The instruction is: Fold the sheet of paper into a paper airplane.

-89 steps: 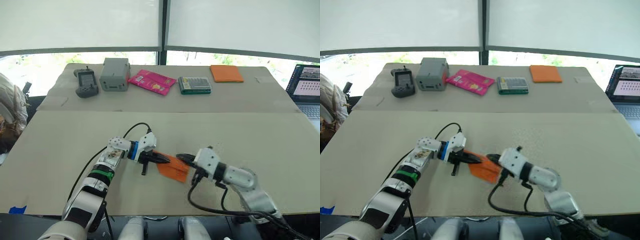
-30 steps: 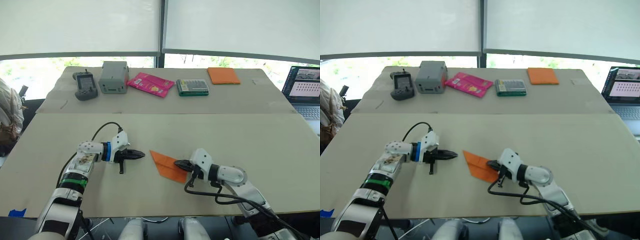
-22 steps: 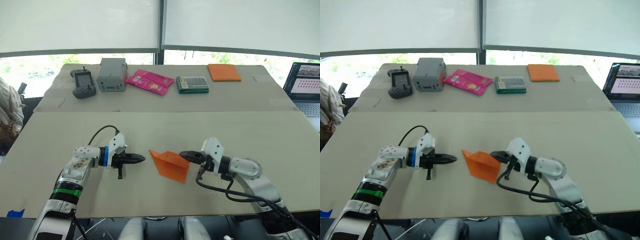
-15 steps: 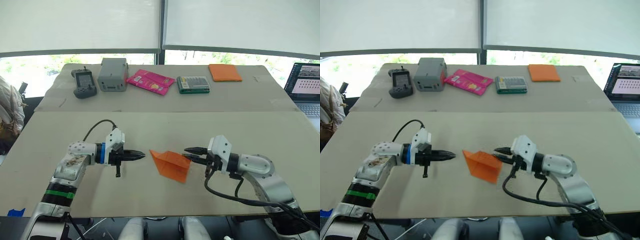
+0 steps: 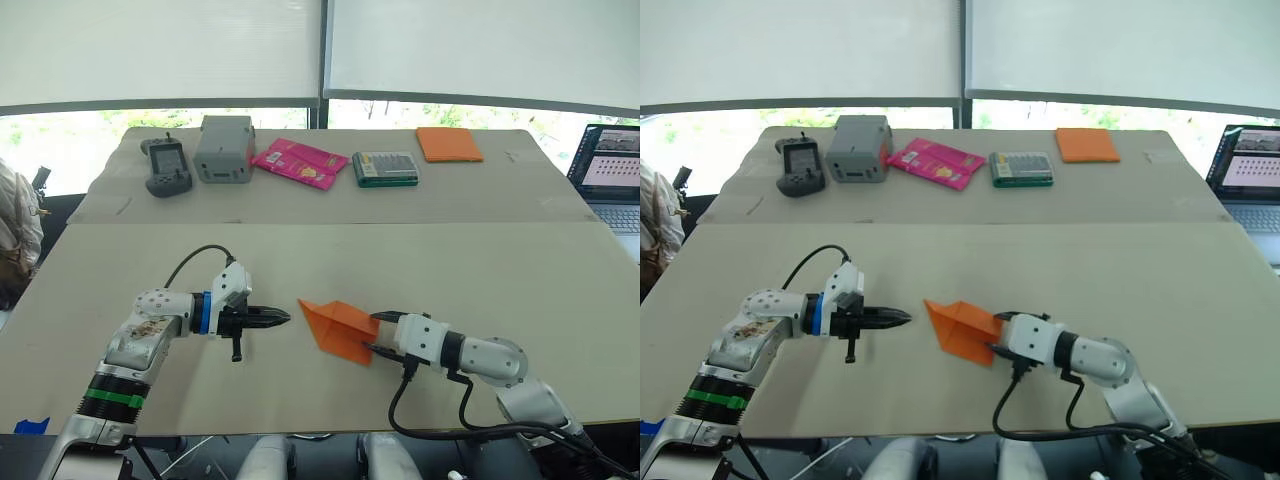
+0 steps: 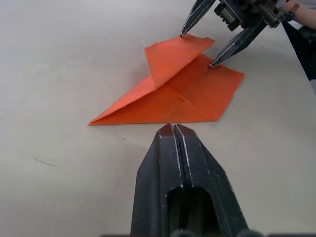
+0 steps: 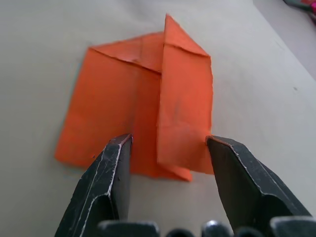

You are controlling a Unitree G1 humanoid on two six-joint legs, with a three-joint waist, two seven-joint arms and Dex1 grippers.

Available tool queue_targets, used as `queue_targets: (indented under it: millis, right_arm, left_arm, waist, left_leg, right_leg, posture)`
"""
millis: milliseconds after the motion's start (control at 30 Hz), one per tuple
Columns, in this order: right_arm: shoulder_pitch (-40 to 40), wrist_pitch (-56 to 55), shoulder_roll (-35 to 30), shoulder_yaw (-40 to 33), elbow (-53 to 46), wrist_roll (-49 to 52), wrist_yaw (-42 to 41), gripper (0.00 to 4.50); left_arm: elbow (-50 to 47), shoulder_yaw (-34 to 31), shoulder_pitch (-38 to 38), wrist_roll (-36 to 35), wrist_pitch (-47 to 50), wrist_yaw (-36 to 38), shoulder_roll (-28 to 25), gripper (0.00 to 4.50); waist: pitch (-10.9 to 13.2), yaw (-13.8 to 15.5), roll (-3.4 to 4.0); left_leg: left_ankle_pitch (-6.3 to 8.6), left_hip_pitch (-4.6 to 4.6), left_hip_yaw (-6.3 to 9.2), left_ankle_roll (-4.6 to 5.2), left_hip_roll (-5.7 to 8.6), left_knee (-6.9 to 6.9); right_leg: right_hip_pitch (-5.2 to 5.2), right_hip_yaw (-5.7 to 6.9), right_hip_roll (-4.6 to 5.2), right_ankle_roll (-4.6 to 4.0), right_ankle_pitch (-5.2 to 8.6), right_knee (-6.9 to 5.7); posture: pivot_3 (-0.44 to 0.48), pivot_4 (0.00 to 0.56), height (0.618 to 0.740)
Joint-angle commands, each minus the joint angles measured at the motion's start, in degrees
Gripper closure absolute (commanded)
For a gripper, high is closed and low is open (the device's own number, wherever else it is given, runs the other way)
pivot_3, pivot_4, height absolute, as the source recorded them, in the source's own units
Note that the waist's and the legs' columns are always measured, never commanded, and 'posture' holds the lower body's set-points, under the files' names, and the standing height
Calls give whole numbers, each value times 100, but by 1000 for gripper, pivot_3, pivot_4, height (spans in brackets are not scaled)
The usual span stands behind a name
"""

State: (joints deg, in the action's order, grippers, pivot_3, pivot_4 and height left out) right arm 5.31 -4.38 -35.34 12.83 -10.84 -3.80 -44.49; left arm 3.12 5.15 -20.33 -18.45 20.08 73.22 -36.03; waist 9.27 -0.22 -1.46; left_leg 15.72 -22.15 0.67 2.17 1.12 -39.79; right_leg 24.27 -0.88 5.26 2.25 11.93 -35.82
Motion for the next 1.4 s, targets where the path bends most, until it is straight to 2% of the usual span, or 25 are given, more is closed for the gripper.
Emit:
queue_targets:
  millis: [33,167,267,433,467,567,767,900,1100,1400]
  right_arm:
    - [142,-400,2,-110,36,-93,149,3051]
    - [226,-592,15,-140,101,21,123,4427]
    - [296,-552,30,-155,63,269,-38,4468]
    - [567,563,96,-450,-200,1581,-590,4468]
    - [647,1031,78,-551,-230,1966,-714,4468]
    - [974,3491,-245,-849,-204,3818,-1392,4468]
    - [1688,5456,-585,-768,468,4840,-2157,4468]
    - [2176,6108,-595,-373,1031,4848,-2662,4468]
    - [2704,5979,-530,601,1776,4007,-3109,4468]
    - [3033,5875,-389,959,2276,3465,-3503,4468]
  left_arm:
    - [-76,-64,-161,-139,5,-27,8,4500]
    - [19,-76,-153,-112,-70,-38,19,4500]
    - [109,-120,-122,-107,-138,-37,1,4500]
    - [207,-222,-43,-157,-213,-9,-66,4500]
    - [186,-284,-25,-233,-157,-3,-71,4500]
    - [-3,-530,77,-608,149,79,-154,4500]
    - [-469,-737,341,-1223,861,297,-470,4500]
    - [-876,-684,680,-1429,1230,376,-732,4500]
    - [-1407,-534,1182,-1557,1566,364,-912,4500]
    - [-1698,-132,1404,-1460,1568,371,-961,4500]
  waist:
    - [0,0,0]
    - [0,-2,0]
    - [0,-6,0]
    - [1,-18,0]
    - [1,-20,0]
    - [3,-28,0]
    - [8,-31,4]
    - [8,-49,5]
    - [10,-46,7]
    - [9,-46,7]
  left_leg:
    - [0,0,0,0,1,0]
    - [0,1,0,-1,0,0]
    - [0,1,0,0,0,0]
    - [0,1,2,0,-4,1]
    - [0,1,2,0,-3,1]
    - [0,0,4,0,-4,0]
    - [0,-1,11,0,-6,3]
    - [0,-3,9,0,-5,4]
    - [0,-6,6,0,-5,4]
    - [0,-2,7,-1,-5,1]
  right_leg:
    - [0,0,0,0,0,0]
    - [0,-1,0,0,0,0]
    - [0,-1,0,0,0,-1]
    - [0,-1,-2,-2,-1,-2]
    - [-1,-1,-1,-2,-1,-2]
    - [-1,0,3,-2,-1,-1]
    - [-1,5,6,-6,-1,2]
    - [2,3,5,-6,-1,3]
    - [7,3,5,-6,0,1]
    - [3,4,6,-7,-2,0]
  posture:
    - [0,150,740]
    - [0,150,740]
    - [0,150,740]
    - [0,150,740]
    - [0,150,740]
    - [0,150,740]
    - [0,150,740]
    - [0,150,740]
    - [0,150,740]
    - [0,150,740]
